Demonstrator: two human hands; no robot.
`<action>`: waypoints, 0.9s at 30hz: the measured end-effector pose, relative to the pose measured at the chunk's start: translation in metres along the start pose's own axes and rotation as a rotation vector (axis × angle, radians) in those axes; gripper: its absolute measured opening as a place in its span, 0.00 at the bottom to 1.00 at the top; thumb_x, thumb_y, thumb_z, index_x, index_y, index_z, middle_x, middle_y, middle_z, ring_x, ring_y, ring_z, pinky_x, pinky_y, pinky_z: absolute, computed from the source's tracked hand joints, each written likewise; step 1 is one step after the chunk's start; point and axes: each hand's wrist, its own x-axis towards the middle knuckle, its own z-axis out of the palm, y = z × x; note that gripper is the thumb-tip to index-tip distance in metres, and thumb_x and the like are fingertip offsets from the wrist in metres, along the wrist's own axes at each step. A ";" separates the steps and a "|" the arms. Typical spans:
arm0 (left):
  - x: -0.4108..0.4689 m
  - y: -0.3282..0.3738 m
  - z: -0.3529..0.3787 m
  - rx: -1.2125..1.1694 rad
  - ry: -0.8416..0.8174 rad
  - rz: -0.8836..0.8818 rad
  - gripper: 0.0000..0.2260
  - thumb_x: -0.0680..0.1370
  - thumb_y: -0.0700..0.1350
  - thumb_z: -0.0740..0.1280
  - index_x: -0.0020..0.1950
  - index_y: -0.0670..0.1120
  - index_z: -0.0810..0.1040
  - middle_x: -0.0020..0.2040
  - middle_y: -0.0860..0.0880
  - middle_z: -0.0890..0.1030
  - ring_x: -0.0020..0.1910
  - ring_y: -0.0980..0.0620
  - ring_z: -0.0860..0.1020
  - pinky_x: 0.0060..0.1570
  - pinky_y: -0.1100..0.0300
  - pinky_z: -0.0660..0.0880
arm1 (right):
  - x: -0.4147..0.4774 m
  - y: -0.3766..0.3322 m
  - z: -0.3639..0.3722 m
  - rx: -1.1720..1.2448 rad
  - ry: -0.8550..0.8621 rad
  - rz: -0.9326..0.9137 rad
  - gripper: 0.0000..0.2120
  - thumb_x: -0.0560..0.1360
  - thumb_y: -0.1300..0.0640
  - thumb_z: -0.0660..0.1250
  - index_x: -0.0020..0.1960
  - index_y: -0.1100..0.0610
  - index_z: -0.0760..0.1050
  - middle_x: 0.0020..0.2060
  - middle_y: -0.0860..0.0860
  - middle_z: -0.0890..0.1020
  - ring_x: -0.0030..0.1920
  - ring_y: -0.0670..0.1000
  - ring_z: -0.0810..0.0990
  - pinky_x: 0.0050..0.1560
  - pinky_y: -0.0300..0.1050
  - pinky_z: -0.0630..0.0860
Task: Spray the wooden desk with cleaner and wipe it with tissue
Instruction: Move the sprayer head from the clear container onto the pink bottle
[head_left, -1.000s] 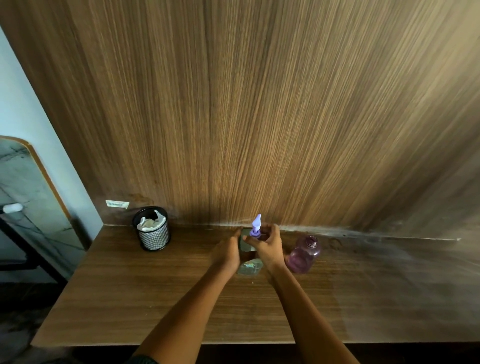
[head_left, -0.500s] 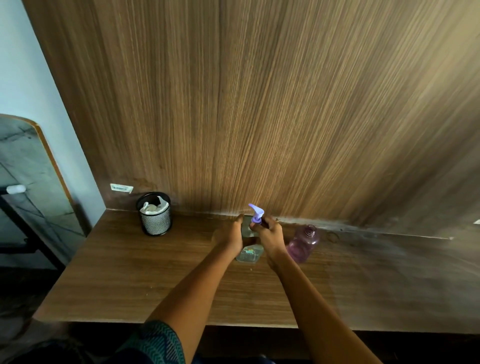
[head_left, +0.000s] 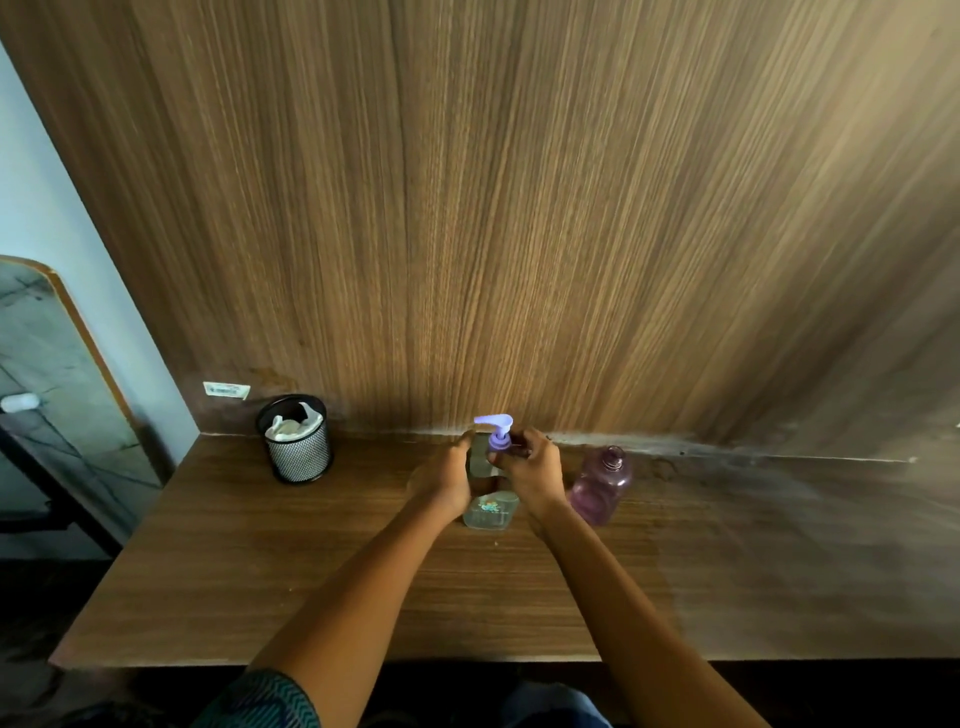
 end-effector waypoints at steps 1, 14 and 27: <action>0.002 -0.001 0.001 -0.059 -0.009 0.011 0.28 0.73 0.53 0.68 0.71 0.55 0.63 0.62 0.46 0.78 0.59 0.45 0.77 0.54 0.55 0.74 | 0.001 -0.004 -0.002 0.006 -0.015 -0.018 0.12 0.69 0.72 0.68 0.47 0.58 0.76 0.41 0.52 0.81 0.44 0.50 0.81 0.38 0.40 0.80; 0.010 0.016 -0.006 0.064 -0.219 -0.067 0.44 0.71 0.56 0.69 0.76 0.46 0.45 0.77 0.40 0.55 0.74 0.42 0.58 0.72 0.49 0.60 | -0.006 -0.103 -0.083 0.144 0.132 -0.291 0.10 0.69 0.71 0.68 0.45 0.59 0.78 0.40 0.56 0.82 0.44 0.54 0.80 0.50 0.49 0.79; 0.021 0.113 0.052 -0.093 -0.072 0.367 0.37 0.70 0.39 0.72 0.75 0.45 0.57 0.76 0.46 0.58 0.75 0.49 0.58 0.71 0.60 0.59 | 0.013 -0.065 -0.173 -0.051 0.424 -0.265 0.07 0.67 0.67 0.69 0.44 0.61 0.80 0.39 0.57 0.84 0.44 0.58 0.83 0.51 0.55 0.80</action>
